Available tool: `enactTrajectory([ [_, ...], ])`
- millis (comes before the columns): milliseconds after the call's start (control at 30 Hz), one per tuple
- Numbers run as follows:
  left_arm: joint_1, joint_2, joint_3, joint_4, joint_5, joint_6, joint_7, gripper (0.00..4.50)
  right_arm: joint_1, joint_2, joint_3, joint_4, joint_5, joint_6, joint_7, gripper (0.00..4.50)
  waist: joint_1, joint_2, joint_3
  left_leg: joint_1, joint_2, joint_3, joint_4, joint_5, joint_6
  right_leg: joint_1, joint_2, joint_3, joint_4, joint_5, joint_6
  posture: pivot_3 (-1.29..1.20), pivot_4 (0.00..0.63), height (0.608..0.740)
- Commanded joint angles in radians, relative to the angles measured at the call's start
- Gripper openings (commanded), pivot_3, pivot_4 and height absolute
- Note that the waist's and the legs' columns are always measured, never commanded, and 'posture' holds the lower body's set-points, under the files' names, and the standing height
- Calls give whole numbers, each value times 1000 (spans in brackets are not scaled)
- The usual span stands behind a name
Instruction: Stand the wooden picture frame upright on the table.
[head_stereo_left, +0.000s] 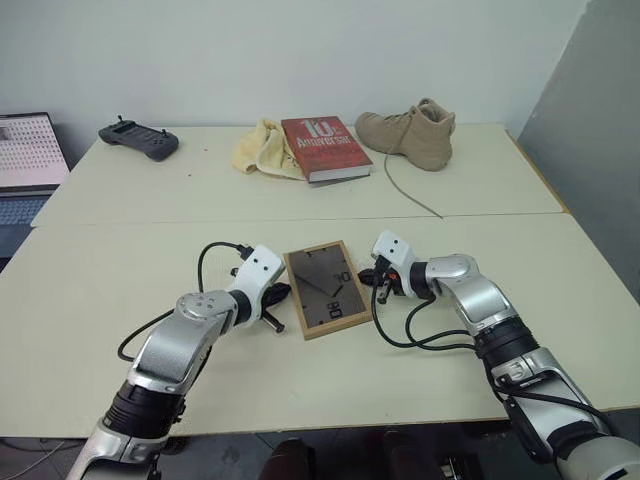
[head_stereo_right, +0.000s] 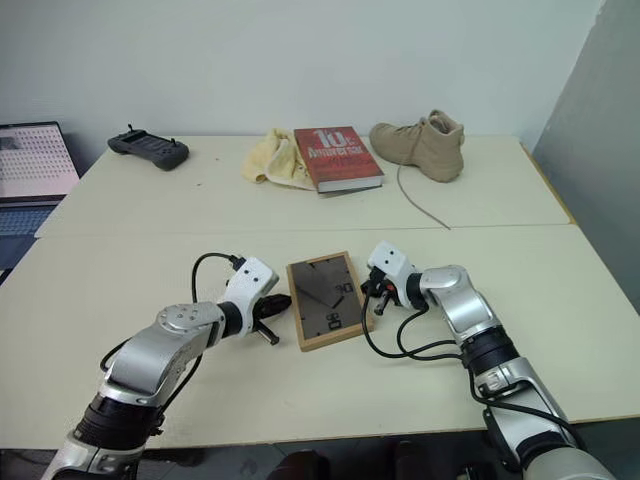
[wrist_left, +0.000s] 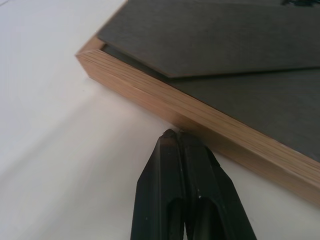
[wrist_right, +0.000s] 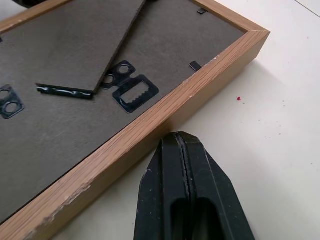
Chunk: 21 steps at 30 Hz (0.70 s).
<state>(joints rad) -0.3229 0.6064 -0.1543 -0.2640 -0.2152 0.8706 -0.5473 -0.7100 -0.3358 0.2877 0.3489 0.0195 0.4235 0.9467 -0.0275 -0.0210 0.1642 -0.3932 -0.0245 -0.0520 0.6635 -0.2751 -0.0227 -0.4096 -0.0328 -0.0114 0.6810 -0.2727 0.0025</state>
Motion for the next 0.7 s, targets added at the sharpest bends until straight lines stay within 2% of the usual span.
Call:
enactTrajectory([
  [33,39,55,-14,-137,-37,54,-63,47,21,-26,-20,-151,98,78,103,0,0,0,0,0,0,0,0,0,0,0,0,0,0,0,0,0,150,740],
  [267,81,100,-40,-241,-66,104,-109,47,105,-124,26,-381,197,223,233,0,3,0,0,0,0,-1,0,0,1,0,0,0,0,0,0,0,150,740],
  [367,84,109,-41,-252,-71,121,-111,47,123,-145,36,-386,173,215,206,0,4,0,0,0,0,-1,0,0,1,1,0,-1,-1,0,0,0,150,740],
  [467,110,171,2,-260,-86,127,-149,47,127,-166,5,-348,140,172,146,0,3,0,0,0,0,-1,0,0,1,1,0,-1,0,0,0,0,150,740],
  [500,124,200,22,-254,-87,114,-165,47,123,-167,-18,-335,138,165,119,0,2,0,0,0,0,-1,0,0,1,1,0,-1,0,0,0,0,150,740],
  [600,156,242,187,-185,-182,120,-244,47,100,-160,-109,-294,142,147,8,0,-1,0,0,1,0,-1,-1,0,1,1,1,0,0,0,0,0,150,740],
  [633,160,237,234,-175,-240,156,-275,211,98,-157,-118,-286,138,133,-11,0,-1,0,0,1,1,-1,-1,0,1,0,1,-1,0,0,0,0,150,740],
  [700,137,190,382,-129,-460,365,-346,585,92,-138,-110,-244,112,90,-50,0,-1,0,0,1,1,-1,-1,0,1,0,1,-1,0,0,0,0,150,740],
])
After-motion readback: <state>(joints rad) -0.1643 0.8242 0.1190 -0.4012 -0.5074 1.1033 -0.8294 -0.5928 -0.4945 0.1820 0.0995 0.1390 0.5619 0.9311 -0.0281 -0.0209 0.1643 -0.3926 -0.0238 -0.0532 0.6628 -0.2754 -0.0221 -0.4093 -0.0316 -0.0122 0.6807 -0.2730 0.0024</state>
